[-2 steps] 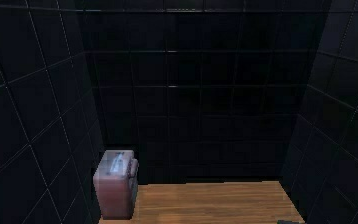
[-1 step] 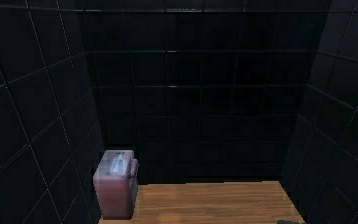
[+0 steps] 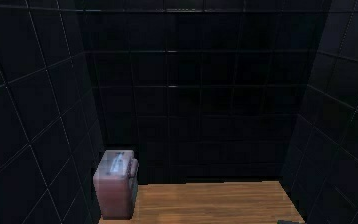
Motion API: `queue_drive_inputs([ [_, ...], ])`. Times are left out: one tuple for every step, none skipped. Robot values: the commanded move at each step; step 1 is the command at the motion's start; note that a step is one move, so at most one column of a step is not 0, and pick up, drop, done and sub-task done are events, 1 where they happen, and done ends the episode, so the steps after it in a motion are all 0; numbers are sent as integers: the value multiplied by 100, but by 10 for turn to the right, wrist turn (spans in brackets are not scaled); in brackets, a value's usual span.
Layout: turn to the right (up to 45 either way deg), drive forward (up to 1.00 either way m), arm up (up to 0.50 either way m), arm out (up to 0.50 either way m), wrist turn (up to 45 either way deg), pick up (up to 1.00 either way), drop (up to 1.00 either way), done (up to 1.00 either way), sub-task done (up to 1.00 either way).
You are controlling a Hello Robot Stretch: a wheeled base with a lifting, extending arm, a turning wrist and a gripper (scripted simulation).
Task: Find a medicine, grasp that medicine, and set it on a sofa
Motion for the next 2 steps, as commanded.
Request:
queue_drive_inputs([
  [0, 0, 0, 0, 240, 0, 0, 0, 0],
  [0, 0, -30, 0, 0, 0, 0, 0, 0],
])
